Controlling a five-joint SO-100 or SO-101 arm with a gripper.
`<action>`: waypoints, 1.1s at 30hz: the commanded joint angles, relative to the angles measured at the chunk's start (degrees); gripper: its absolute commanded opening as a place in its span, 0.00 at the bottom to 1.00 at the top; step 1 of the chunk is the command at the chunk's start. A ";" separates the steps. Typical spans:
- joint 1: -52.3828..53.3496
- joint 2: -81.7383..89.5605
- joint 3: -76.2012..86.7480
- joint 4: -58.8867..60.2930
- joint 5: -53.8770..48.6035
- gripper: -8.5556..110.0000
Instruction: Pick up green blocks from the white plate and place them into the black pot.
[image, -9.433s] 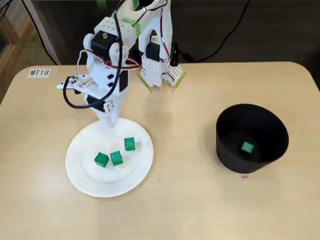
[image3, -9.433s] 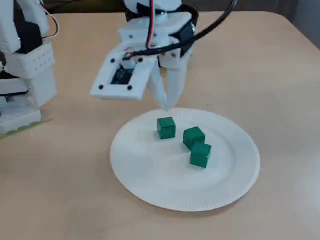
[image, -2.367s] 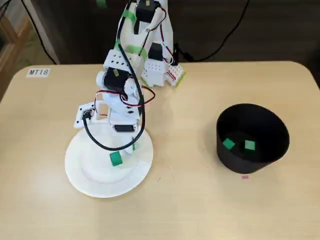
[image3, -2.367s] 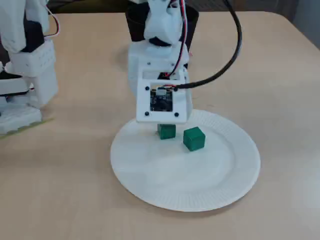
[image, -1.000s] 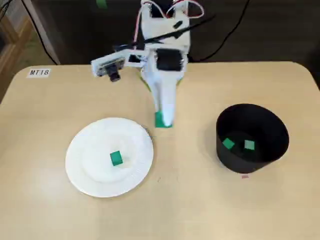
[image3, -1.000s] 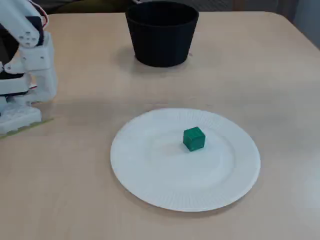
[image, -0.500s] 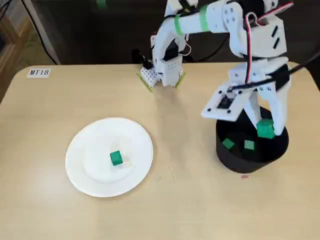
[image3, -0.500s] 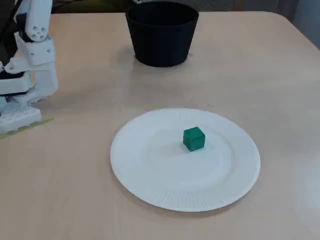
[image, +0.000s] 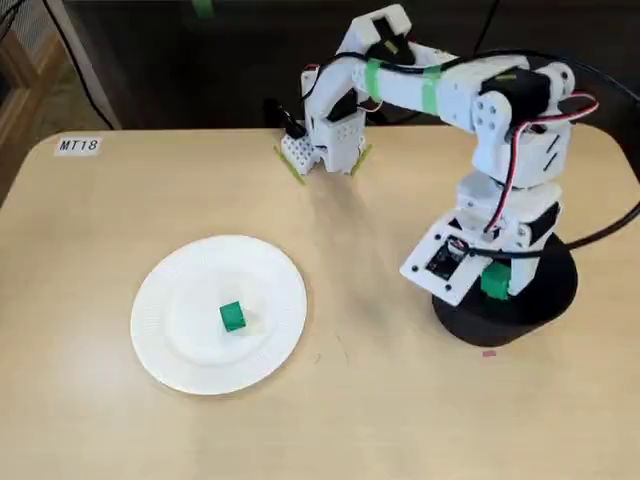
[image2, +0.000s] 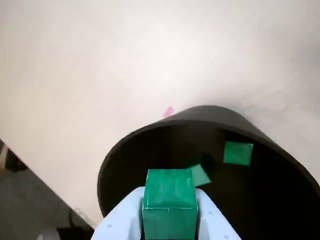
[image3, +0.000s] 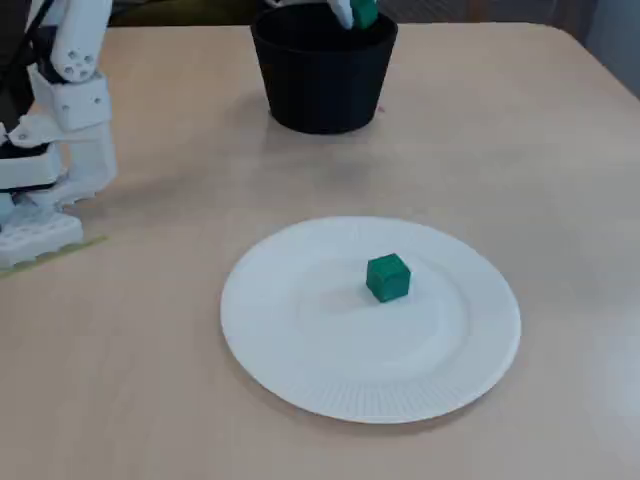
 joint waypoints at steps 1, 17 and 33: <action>-1.14 1.76 0.35 0.35 0.53 0.05; -5.89 2.90 4.83 0.35 2.90 0.24; 17.49 21.09 24.35 0.35 -3.96 0.05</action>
